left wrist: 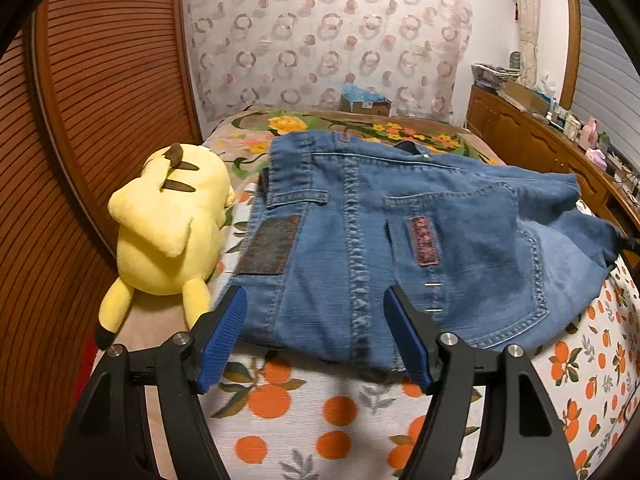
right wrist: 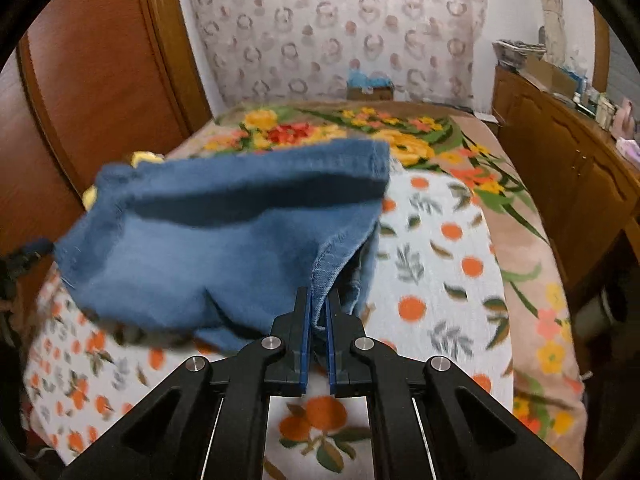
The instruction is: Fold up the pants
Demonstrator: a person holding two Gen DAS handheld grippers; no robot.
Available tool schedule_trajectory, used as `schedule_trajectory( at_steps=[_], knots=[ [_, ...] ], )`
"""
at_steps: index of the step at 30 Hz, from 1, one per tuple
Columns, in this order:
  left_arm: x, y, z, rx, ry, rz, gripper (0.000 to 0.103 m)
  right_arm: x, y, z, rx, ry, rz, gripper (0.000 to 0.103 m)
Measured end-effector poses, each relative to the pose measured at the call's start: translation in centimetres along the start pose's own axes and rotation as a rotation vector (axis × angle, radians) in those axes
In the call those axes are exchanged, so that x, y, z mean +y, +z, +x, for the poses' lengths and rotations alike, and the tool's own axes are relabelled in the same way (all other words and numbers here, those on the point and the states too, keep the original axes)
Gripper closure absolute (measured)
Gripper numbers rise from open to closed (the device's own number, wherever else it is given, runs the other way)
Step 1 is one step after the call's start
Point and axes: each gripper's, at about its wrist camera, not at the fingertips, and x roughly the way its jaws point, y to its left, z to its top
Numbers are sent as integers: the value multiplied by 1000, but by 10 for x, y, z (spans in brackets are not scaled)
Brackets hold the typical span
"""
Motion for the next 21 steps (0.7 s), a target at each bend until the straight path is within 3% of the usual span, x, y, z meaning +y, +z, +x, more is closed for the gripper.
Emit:
schedule_trajectory(
  at_steps=[4, 6, 19, 21],
  knots=[
    [12, 0, 0, 1, 19, -17, 30, -8, -12, 9, 22, -31, 46, 60],
    [17, -1, 0, 5, 22, -26, 31, -8, -15, 13, 32, -33, 59, 55],
    [35, -12, 23, 77, 70, -76, 31, 7, -13, 29, 64, -2, 73, 55],
    [37, -11, 27, 81, 63, -77, 35, 9, -13, 30, 64, -3, 72, 55]
  ],
)
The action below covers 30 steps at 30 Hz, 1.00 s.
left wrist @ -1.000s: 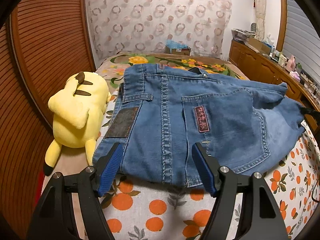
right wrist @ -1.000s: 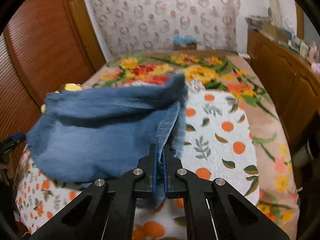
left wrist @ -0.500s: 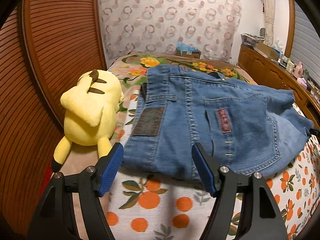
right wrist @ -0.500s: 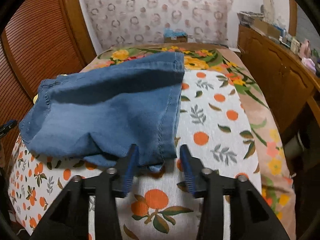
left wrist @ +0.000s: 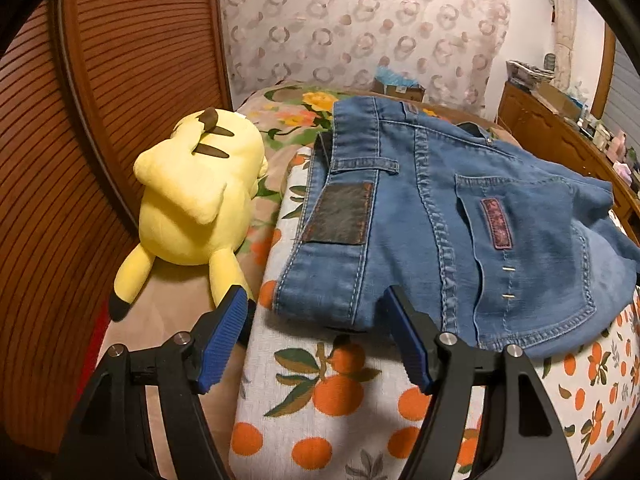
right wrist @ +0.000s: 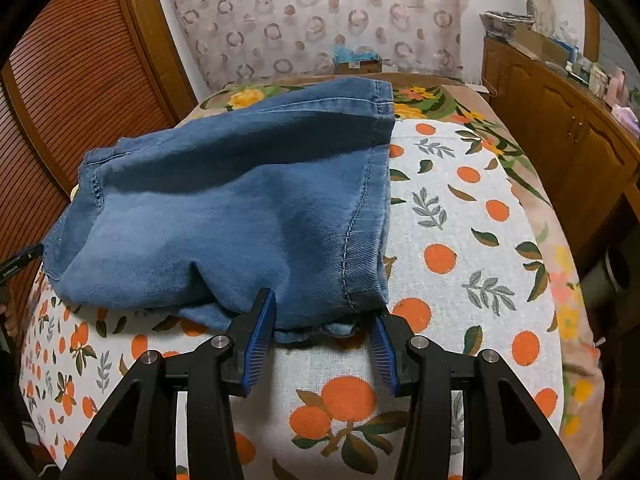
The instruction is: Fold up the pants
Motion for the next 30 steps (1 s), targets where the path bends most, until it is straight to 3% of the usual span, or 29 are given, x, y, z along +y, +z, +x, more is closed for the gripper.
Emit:
schedule_trajectory(
  at_steps=[3, 8, 15, 30],
  knots=[
    [0, 4, 8, 17, -13, -5, 45, -1, 1, 2, -5, 13, 8, 57],
    [-2, 8, 12, 24, -17, -1, 60, -7, 3, 6, -17, 42, 40, 81],
    [-22, 13, 5, 14, 20, 116, 90, -7, 4, -9, -89, 74, 29, 86],
    [-42, 51, -75, -187, -15, 117, 93, -11, 22, -65, -241, 34, -38, 87]
  ],
)
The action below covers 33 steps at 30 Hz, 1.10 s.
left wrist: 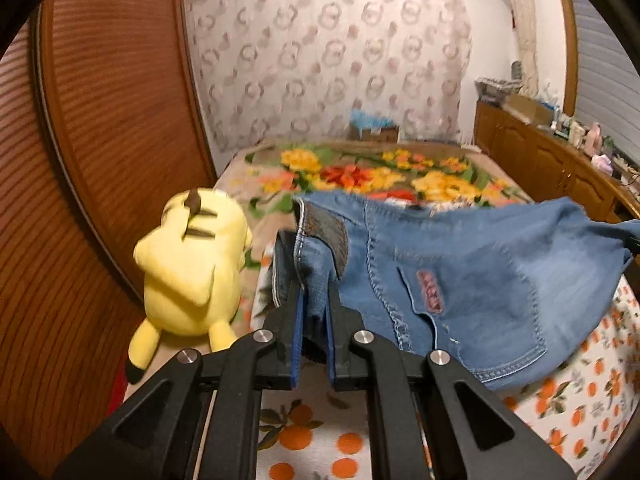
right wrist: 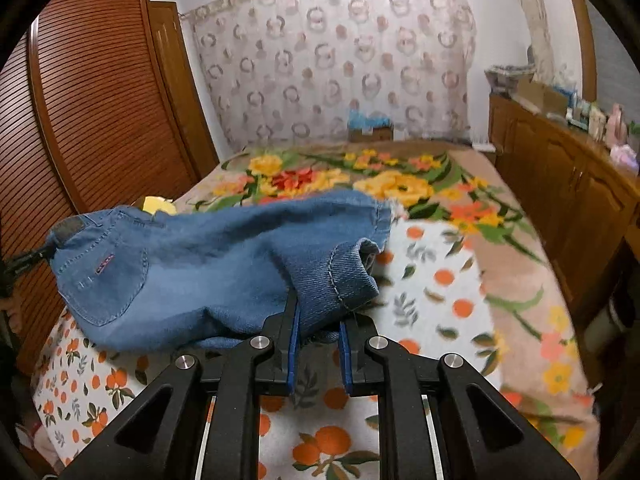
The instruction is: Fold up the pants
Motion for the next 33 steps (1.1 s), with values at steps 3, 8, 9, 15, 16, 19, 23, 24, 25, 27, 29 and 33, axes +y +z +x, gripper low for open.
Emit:
schedule_trajectory(
  at_steps=[3, 8, 9, 15, 16, 19, 23, 24, 25, 27, 29, 33],
  knots=[
    [-4, 7, -15, -36, -7, -2, 93, -2, 4, -18, -35, -21, -14, 87],
    [-5, -1, -44, -69, -37, -21, 94, -11, -7, -54, -77, -45, -14, 88],
    [-6, -5, -51, -70, -45, -25, 94, -13, -12, -61, -81, -47, -12, 88],
    [-15, -35, -90, -88, -94, -41, 94, -17, -50, -104, -98, -61, -2, 88],
    [-17, -41, -95, -86, -104, -45, 94, -15, -56, -112, -99, -63, -1, 88],
    [-28, -61, -110, -80, -126, -38, 94, -14, -74, -135, -104, -73, -4, 88],
    [-39, -89, -118, -47, -158, -40, 94, -17, -100, -158, -87, -86, 7, 88],
    [-42, -97, -117, -27, -165, -44, 94, -17, -105, -160, -71, -86, 17, 88],
    [-46, -104, -114, -6, -166, -33, 94, -19, -112, -161, -47, -83, 30, 87],
    [-48, -116, -108, 23, -164, -26, 94, -19, -126, -154, -1, -75, 50, 87],
    [-48, -126, -100, 52, -162, -22, 90, -18, -133, -149, 27, -77, 72, 87],
    [-44, -137, -96, 75, -137, -24, 73, -19, -137, -139, 47, -66, 135, 85]
  ],
)
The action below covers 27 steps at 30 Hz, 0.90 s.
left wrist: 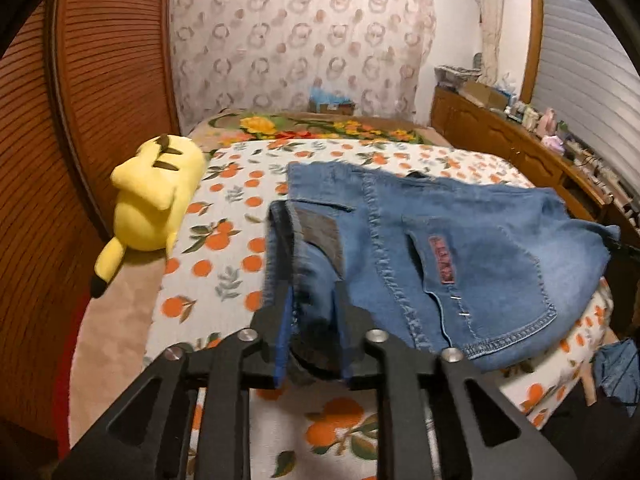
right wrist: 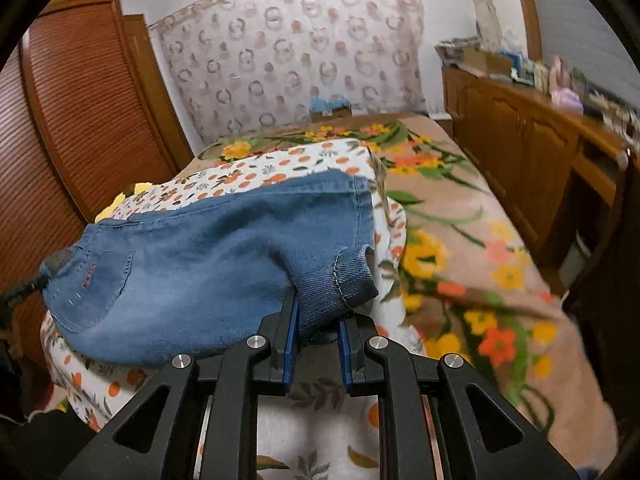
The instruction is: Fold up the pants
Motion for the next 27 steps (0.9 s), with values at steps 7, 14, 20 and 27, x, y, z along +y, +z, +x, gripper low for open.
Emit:
schedule_trajectory(
  at_steps=[7, 14, 20, 27],
  knots=[
    [-1, 4, -6, -29, -6, 10, 42, 0, 8, -7, -5, -15, 24, 71],
    [-23, 13, -3, -61, -63, 39, 23, -3, -6, -11, -22, -7, 28, 68],
    [-52, 22, 3, -84, -109, 78, 23, -8, -6, -7, -30, -4, 36, 63],
    [-87, 32, 11, -80, -154, 136, 23, -16, 1, -6, -47, -30, 65, 63]
  ],
)
